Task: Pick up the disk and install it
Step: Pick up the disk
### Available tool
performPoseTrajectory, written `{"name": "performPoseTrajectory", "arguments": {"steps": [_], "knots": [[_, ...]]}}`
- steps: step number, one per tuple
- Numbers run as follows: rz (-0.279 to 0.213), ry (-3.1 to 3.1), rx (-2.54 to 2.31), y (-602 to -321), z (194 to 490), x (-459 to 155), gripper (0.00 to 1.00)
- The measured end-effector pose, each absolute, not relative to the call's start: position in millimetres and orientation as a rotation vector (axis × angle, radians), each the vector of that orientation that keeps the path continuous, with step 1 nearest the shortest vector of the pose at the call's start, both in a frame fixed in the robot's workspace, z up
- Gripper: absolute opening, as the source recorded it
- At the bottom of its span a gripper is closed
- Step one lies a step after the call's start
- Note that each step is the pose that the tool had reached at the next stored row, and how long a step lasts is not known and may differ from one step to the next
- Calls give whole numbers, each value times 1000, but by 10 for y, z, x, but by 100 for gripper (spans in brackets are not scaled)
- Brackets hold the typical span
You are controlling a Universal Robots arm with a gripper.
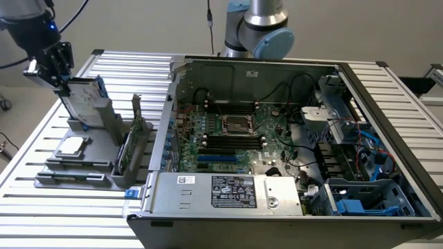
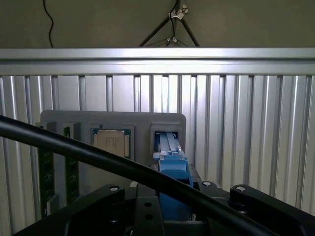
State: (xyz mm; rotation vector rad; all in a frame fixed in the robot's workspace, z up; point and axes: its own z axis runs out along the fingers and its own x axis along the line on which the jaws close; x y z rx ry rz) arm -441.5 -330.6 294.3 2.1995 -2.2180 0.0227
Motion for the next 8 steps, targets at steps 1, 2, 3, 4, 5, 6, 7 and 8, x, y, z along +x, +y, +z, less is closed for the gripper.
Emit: {"name": "performPoseTrajectory", "arguments": {"steps": [1,2,3,4,5,6,7,8], "knots": [[23,-2218,2200,-3306,2950,-4414,33],[23,-2218,2200,-3306,2958,-4414,33],[23,-2218,2200,-3306,2967,-4415,33],[23,-2218,2200,-3306,2977,-4415,33],[23,-2218,2200,-3306,2986,-4415,33],[23,-2218,2199,-3306,2995,-4415,33],[23,-2218,2200,-3306,3004,-4415,33],[23,-2218,2200,-3306,3013,-4414,33]]}}
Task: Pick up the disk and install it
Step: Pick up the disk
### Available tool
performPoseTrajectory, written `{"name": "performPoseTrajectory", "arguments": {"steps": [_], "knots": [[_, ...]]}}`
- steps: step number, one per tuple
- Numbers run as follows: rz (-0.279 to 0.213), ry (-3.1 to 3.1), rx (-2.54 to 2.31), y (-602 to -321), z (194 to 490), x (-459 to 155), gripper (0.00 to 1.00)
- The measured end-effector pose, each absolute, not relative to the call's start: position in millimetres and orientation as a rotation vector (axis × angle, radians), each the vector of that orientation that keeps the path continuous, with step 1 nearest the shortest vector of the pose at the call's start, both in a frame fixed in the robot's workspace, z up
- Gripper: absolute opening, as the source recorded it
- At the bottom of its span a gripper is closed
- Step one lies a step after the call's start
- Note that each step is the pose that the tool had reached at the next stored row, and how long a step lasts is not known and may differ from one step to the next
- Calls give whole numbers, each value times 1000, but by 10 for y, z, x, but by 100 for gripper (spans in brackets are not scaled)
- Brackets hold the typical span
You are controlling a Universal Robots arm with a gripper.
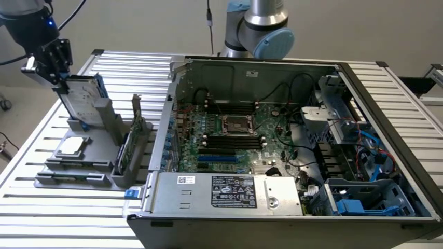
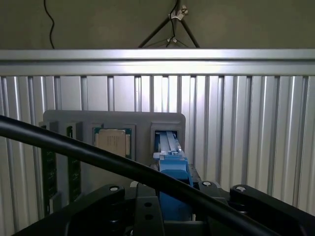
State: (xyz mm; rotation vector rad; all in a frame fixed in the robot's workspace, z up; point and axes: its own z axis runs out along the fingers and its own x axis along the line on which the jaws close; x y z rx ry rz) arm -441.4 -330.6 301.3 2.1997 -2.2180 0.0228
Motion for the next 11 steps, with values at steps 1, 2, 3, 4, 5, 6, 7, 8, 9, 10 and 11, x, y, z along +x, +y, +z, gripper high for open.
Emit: {"name": "performPoseTrajectory", "arguments": {"steps": [1,2,3,4,5,6,7,8,9,10,11], "knots": [[23,-2218,2200,-3306,3023,-4414,33],[23,-2218,2200,-3306,3033,-4414,33],[23,-2218,2200,-3306,3044,-4414,33],[23,-2218,2200,-3306,3055,-4414,33],[23,-2218,2200,-3306,3066,-4414,33],[23,-2218,2200,-3306,3079,-4414,33],[23,-2218,2200,-3306,3094,-4414,33],[23,-2218,2200,-3306,3108,-4414,33],[23,-2218,2200,-3306,3126,-4414,33],[23,-2218,2200,-3306,3143,-4414,33],[23,-2218,2200,-3306,3160,-4414,33]]}}
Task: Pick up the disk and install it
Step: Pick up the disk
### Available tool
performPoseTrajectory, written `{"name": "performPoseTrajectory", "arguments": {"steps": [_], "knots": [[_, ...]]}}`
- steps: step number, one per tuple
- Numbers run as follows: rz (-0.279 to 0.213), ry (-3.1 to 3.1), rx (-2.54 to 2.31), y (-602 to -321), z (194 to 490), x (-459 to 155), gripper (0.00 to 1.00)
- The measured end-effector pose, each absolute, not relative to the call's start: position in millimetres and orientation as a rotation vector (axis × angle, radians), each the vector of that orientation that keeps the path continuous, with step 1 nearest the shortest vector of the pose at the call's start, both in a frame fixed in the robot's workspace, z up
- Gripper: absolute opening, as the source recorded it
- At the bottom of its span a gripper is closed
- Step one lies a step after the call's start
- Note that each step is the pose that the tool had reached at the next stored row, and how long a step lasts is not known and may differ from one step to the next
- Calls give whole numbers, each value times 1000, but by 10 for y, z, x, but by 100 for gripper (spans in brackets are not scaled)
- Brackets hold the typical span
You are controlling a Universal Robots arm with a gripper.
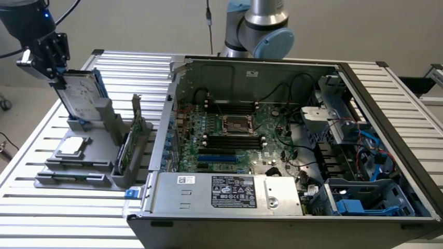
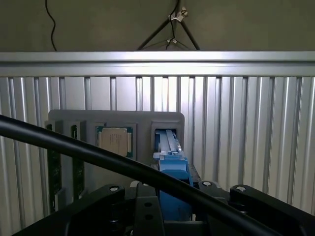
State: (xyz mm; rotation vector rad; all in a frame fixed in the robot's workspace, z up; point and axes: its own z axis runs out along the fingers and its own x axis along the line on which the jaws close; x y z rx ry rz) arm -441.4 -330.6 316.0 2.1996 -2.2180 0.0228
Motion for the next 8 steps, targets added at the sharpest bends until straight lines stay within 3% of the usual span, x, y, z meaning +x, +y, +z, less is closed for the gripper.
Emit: {"name": "performPoseTrajectory", "arguments": {"steps": [8], "knots": [[23,-2218,2200,-3306,3346,-4412,33]]}}
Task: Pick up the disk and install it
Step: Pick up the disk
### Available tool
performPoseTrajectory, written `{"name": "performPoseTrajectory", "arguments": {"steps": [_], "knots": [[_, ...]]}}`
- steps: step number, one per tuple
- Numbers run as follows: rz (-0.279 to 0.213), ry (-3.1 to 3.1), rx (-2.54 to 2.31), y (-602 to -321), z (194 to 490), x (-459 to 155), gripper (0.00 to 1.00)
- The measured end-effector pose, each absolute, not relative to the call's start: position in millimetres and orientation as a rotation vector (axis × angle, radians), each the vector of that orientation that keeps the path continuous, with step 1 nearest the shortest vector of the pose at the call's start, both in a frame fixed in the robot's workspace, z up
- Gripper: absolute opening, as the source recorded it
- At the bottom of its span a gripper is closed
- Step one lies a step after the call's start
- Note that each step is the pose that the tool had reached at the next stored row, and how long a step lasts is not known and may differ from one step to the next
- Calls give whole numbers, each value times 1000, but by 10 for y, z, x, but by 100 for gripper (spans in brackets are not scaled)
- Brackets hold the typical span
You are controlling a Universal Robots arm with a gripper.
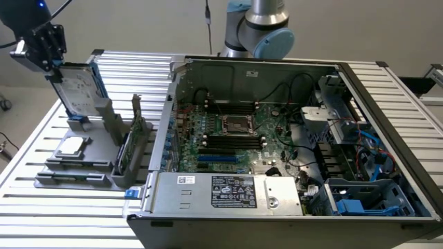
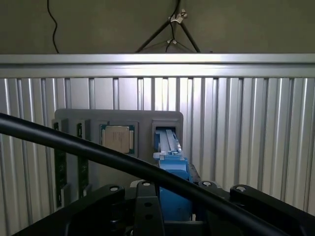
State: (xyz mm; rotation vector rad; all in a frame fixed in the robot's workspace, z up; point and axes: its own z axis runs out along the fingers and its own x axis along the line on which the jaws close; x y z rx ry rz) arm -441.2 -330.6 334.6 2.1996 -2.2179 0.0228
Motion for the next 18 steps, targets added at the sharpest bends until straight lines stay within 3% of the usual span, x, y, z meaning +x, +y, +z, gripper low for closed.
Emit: {"name": "performPoseTrajectory", "arguments": {"steps": [18], "knots": [[11,-2212,2195,-3309,4057,-4055,33]]}}
